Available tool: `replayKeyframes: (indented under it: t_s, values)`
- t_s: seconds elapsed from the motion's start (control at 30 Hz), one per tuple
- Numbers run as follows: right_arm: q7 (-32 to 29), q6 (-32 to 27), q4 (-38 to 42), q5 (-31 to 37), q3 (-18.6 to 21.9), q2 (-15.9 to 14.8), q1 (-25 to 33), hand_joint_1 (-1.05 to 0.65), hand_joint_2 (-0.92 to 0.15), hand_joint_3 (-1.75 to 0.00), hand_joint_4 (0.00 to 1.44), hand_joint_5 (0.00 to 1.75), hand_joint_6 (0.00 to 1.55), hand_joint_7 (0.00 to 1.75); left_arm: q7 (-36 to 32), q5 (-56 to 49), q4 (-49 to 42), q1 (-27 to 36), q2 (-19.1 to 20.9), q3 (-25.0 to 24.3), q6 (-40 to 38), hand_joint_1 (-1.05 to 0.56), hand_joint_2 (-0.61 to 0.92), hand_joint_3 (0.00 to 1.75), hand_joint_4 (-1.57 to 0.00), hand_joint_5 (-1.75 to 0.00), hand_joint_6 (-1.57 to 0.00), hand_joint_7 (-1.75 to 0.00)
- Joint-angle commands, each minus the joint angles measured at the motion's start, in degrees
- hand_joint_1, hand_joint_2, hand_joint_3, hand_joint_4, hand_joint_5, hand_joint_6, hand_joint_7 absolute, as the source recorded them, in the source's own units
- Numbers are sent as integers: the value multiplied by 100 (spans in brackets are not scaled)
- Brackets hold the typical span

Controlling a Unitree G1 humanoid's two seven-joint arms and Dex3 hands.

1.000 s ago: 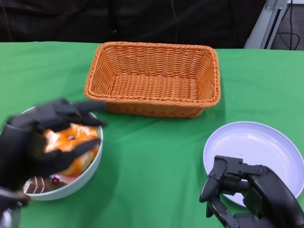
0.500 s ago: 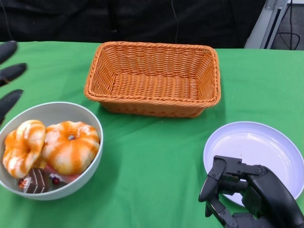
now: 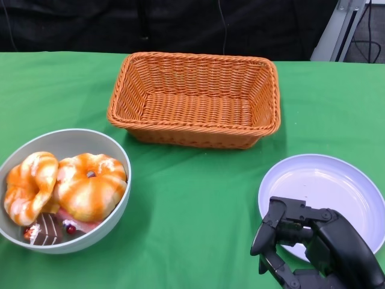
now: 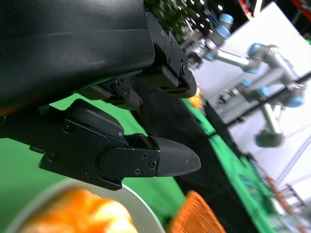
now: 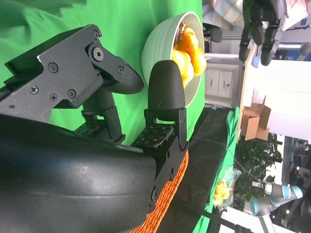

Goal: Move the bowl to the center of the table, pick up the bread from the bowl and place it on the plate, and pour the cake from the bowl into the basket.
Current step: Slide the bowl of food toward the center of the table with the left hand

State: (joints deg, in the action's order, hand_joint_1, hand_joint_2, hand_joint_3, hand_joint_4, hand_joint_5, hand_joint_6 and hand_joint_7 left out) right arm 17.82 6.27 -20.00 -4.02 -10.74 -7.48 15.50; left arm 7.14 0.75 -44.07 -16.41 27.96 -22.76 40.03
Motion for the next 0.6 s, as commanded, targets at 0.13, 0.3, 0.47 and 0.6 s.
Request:
replayKeyframes:
  t_s: [0.13,0.3,0.47,0.6]
  values:
    - [-22,48,40,-35,38,-20,-16,-7,-55,-112,76,156,78,128,-334,-417,-1013,-229,499,309,234,-80,92,44,-54,0,-49,0]
    - [-28,116,87,-15,43,-16,-33,-7,-55,-112,76,156,78,129,298,-194,-1234,-252,556,527,-288,-87,92,52,-26,0,-30,0]
    - [-10,84,105,-38,35,-18,-59,-8,-55,-112,76,157,77,130,495,-7,-1304,-347,340,614,-561,-93,92,60,-13,0,-20,0]
    - [-37,17,85,-25,10,5,-72,-9,-55,-111,75,157,77,130,556,80,-1270,-404,134,724,-985,-98,92,62,-9,0,-11,0]
